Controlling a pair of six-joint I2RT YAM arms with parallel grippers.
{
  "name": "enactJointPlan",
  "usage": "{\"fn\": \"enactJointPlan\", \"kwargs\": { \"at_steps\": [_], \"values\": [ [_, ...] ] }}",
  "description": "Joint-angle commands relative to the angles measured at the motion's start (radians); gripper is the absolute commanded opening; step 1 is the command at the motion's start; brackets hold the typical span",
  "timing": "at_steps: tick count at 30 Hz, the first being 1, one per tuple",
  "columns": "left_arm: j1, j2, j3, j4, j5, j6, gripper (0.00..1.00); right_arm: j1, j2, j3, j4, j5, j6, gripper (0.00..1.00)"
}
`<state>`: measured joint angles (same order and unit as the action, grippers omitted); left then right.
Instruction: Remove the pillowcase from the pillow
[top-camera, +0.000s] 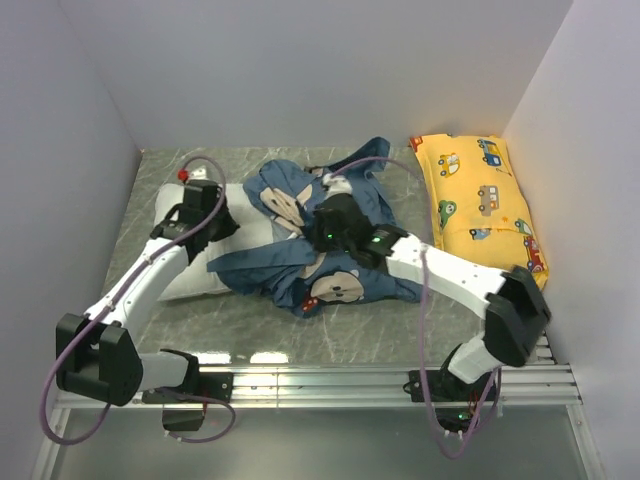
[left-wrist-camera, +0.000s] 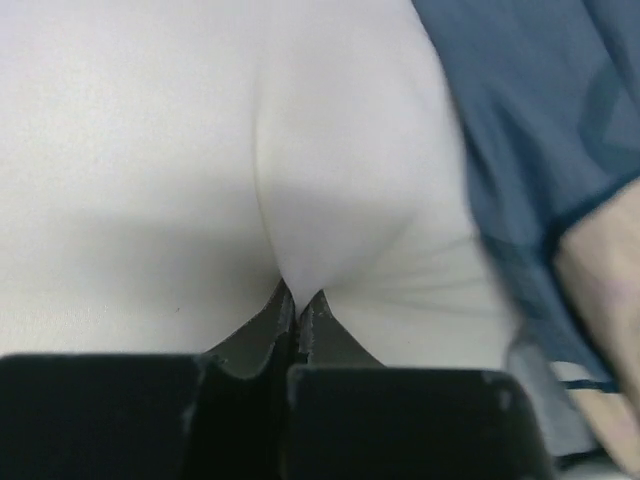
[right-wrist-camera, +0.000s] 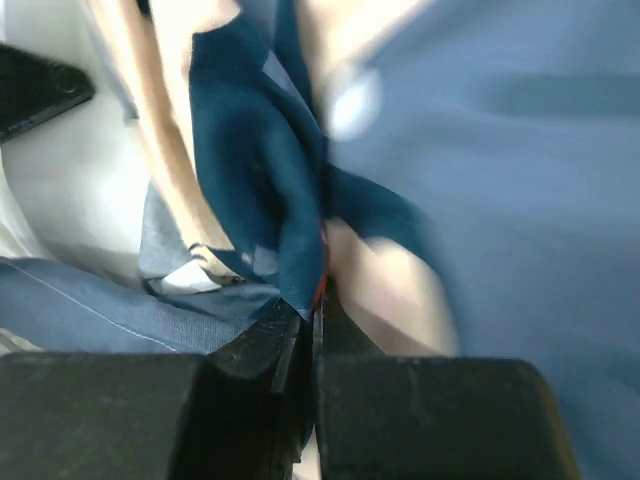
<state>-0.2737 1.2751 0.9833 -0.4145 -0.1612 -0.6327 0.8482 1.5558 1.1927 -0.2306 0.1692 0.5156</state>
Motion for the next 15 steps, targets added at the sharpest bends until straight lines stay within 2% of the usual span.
{"fn": "enactJointPlan", "kwargs": {
  "at_steps": [1,2,6,9,12,14,15],
  "values": [
    [0.168,-0.029,0.023,-0.046,-0.092,0.059,0.0,-0.103,-0.167,-0.076,-0.125,0.102,-0.043,0.0],
    [0.23,-0.048,0.029,-0.052,-0.084,0.067,0.0,-0.125,-0.224,-0.09,-0.128,0.104,-0.045,0.0],
    [0.364,-0.075,0.064,-0.069,-0.032,0.096,0.0,-0.228,-0.332,-0.13,-0.154,0.121,-0.061,0.0],
    [0.383,-0.091,0.071,-0.069,-0.003,0.087,0.0,-0.251,-0.353,-0.13,-0.174,0.141,-0.075,0.0],
    [0.375,-0.102,0.052,-0.053,0.06,0.068,0.0,-0.256,-0.347,-0.12,-0.15,0.078,-0.088,0.02],
    [0.335,-0.105,0.043,-0.044,0.046,0.053,0.0,-0.207,-0.327,-0.113,-0.125,-0.005,-0.1,0.14],
    [0.318,-0.102,0.032,-0.04,0.039,0.05,0.0,-0.174,-0.317,-0.09,-0.136,0.01,-0.107,0.34]
  ]
}}
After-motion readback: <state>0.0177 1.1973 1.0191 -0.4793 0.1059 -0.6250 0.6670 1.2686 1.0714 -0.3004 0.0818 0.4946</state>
